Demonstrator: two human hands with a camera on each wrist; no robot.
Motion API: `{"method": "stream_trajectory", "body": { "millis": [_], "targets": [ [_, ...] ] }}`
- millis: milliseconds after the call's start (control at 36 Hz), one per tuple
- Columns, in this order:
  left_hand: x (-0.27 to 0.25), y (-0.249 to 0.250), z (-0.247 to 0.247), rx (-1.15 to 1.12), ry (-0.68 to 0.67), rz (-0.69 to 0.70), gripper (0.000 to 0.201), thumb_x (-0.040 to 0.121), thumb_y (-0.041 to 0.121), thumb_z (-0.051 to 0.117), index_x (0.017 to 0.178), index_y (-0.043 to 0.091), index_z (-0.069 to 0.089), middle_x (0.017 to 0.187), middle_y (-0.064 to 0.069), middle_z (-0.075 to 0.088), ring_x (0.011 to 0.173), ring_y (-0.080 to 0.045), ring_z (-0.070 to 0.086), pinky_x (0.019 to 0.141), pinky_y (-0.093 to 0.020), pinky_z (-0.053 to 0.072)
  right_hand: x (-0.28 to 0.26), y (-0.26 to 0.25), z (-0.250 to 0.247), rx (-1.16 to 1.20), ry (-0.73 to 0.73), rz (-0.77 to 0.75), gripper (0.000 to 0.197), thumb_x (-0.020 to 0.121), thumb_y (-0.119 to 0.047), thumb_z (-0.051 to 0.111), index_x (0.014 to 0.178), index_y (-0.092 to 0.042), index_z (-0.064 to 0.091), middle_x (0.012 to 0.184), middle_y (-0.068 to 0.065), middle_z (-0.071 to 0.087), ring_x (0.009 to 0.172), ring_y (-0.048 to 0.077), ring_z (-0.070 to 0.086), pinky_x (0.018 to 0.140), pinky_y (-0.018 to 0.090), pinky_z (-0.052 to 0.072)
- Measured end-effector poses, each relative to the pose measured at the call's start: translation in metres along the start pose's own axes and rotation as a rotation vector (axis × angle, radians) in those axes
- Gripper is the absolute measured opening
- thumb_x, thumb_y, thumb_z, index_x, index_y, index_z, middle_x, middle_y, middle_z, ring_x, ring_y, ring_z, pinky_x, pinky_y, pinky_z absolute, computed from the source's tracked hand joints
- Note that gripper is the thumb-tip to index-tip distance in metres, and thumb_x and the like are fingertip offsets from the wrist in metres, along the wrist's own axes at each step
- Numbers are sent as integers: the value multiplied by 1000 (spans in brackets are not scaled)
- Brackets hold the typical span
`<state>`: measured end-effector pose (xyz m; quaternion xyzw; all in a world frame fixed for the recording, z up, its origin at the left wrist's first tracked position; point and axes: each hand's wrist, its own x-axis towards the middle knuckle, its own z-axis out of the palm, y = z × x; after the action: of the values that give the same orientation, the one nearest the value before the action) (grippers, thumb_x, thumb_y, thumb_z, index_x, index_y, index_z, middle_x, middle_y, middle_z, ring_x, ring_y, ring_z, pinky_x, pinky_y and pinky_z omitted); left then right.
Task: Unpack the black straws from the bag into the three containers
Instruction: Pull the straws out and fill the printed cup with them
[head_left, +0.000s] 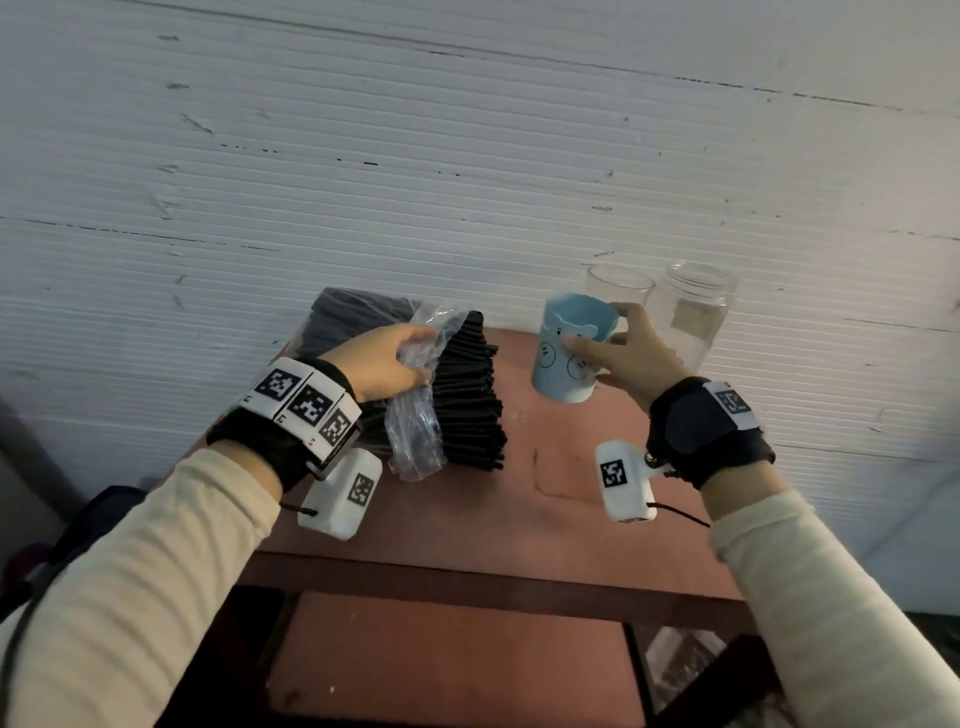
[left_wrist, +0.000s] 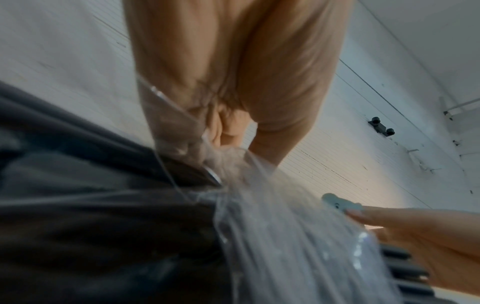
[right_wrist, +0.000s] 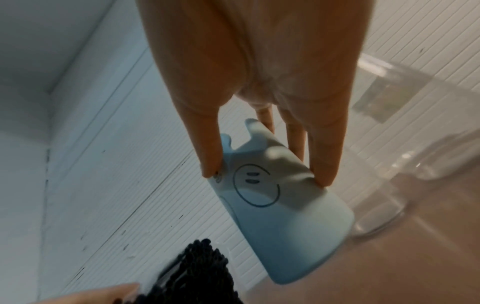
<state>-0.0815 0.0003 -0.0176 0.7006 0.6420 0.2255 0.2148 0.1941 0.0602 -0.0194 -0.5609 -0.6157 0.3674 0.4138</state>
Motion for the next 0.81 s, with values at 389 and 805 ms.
{"method": "stream_trajectory", "body": {
  "millis": [389,805],
  "targets": [
    [-13,6,9,-18,127,-27,60,92,15,62,147,21,39,152,-3,40,138,-20,40,112,-32,32,-31,24,-36,-121,50,183,90,67,-35,83,137,-12,30,124,11,54,103,23,59,74,34,53],
    [-18,7,5,-96,233,-35,58,88,8,63,142,22,46,147,-9,46,127,-22,51,89,-24,40,-57,-44,37,-375,-183,-338,44,94,-37,57,135,-22,49,125,3,54,114,17,53,99,32,43]
  ]
}}
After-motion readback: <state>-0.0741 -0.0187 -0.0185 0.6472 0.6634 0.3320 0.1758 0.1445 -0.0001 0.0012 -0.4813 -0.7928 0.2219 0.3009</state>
